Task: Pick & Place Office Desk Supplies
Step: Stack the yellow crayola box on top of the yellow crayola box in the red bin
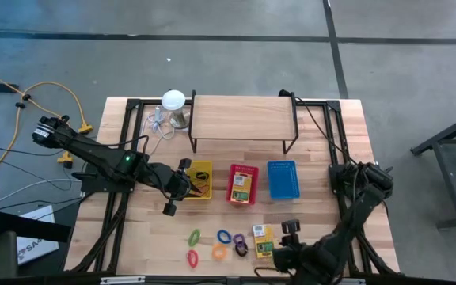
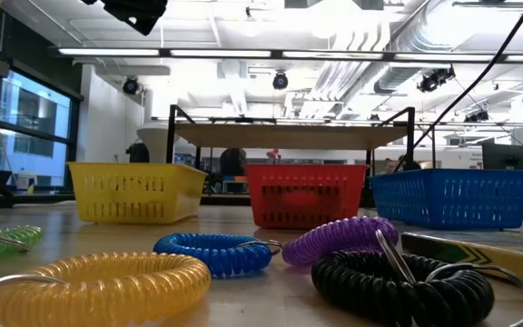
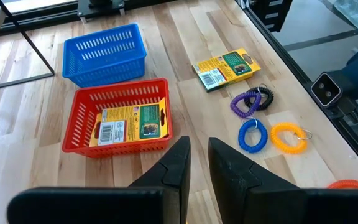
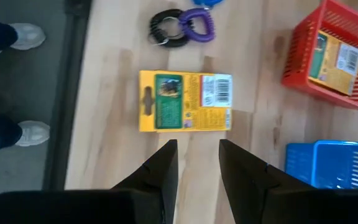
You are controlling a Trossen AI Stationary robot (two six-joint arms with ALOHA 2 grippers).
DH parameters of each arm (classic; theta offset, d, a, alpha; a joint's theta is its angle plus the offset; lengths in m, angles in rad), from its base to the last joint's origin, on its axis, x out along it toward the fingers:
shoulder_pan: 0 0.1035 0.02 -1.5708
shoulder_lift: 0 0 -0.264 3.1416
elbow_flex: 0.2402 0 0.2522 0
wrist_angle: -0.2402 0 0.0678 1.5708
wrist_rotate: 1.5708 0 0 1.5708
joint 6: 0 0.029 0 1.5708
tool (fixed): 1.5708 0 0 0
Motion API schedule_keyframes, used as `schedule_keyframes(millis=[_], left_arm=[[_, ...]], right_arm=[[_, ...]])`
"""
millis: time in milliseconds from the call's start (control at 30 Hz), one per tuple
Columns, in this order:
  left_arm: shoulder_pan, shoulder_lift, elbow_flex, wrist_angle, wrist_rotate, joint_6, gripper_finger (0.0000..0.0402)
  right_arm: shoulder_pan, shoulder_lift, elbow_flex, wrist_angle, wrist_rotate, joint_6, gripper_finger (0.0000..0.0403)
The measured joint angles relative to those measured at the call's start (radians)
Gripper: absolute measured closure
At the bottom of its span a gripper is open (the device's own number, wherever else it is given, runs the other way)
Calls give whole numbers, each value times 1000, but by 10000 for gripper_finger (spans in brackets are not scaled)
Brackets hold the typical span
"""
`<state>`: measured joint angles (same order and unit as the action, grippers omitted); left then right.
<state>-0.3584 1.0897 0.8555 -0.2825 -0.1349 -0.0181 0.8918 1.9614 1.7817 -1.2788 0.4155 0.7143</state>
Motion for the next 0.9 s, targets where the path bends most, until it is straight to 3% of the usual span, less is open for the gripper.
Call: schedule_keyframes(millis=[333,900], left_arm=[[0,0,0,0,0,0,347],[0,0,0,0,0,0,347]], right_arm=[[34,15,0,50,2,-59,298],[36,203,0,94,31,-75,298]])
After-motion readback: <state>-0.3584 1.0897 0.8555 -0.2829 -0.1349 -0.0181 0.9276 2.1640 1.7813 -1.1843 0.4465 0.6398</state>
